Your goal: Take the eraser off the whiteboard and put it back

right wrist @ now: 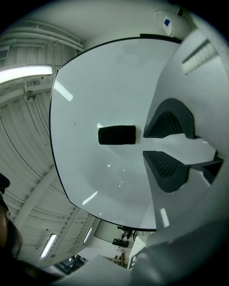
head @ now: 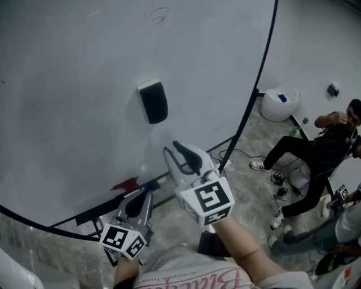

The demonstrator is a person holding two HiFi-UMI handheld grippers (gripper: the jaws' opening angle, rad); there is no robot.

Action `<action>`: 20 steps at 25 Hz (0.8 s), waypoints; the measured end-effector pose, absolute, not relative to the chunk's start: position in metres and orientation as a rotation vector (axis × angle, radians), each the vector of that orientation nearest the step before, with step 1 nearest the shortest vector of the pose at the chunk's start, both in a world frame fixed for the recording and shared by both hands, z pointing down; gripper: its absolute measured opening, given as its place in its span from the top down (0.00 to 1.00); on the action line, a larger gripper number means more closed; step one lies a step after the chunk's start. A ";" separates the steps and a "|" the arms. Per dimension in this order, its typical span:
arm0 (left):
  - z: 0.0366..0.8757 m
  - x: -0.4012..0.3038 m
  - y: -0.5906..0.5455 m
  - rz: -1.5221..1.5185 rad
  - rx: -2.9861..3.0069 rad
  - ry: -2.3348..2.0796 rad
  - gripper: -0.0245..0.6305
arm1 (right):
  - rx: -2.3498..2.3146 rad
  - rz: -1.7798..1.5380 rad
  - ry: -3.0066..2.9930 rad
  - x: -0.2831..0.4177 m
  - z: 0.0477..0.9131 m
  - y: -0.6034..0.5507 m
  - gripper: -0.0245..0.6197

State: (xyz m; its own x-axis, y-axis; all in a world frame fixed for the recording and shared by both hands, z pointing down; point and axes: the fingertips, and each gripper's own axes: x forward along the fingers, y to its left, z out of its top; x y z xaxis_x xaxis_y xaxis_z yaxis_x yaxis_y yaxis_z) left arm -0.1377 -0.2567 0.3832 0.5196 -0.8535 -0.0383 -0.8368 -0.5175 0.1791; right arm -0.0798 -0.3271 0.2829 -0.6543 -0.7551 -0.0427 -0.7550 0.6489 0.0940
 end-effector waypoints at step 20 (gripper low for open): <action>0.380 -0.117 -0.256 -0.194 2.653 -1.414 0.96 | 1.068 0.027 -2.860 -0.058 0.379 -0.262 0.96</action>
State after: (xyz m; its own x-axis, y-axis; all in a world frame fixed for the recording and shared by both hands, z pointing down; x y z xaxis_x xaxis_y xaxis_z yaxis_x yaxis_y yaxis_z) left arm -0.1174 -0.2556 0.3804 0.5530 -0.8316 -0.0525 -0.8150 -0.5529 0.1736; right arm -0.0579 -0.2623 0.3790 -0.7520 -0.6532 0.0887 -0.6547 0.7557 0.0144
